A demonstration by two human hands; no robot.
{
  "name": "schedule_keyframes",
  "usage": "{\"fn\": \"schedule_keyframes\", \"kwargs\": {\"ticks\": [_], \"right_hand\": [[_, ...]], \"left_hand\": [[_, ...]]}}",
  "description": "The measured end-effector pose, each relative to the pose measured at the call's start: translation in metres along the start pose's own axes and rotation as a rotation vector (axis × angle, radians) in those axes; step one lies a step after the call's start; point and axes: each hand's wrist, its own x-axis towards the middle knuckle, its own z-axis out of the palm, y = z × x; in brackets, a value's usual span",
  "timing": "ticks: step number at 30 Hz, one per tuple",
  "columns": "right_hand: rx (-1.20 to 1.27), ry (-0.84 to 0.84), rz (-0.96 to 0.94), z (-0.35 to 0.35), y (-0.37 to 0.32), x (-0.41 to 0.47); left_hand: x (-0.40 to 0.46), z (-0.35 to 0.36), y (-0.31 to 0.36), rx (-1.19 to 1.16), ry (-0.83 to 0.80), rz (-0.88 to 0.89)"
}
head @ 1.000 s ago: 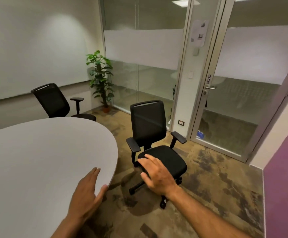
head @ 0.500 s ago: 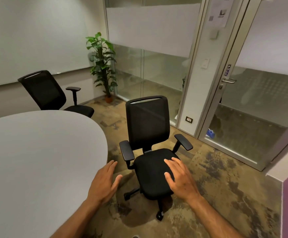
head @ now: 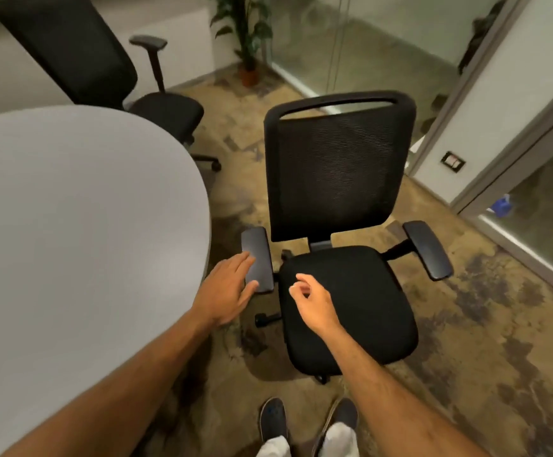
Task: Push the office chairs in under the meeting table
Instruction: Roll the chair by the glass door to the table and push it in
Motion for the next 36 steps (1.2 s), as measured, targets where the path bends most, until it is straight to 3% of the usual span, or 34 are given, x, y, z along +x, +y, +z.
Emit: {"fn": "schedule_keyframes", "kwargs": {"ticks": [6, 13, 20, 25, 36], "right_hand": [[0.588, -0.274, 0.473, 0.068, 0.024, 0.146], [0.87, -0.437, 0.542, 0.106, 0.052, 0.192], [0.919, -0.468, 0.601, 0.101, 0.058, 0.2], [0.784, -0.363, 0.734, 0.109, 0.069, 0.216], [0.641, -0.368, 0.724, 0.133, 0.126, 0.244]], "left_hand": [[0.092, 0.097, -0.053, 0.039, -0.056, -0.002], [0.132, 0.167, -0.088, 0.033, -0.041, -0.024], [0.133, 0.179, -0.092, -0.009, -0.004, -0.033], [0.137, 0.21, -0.098, 0.032, -0.042, -0.046], [0.138, 0.264, -0.116, 0.044, -0.05, -0.086]]}}
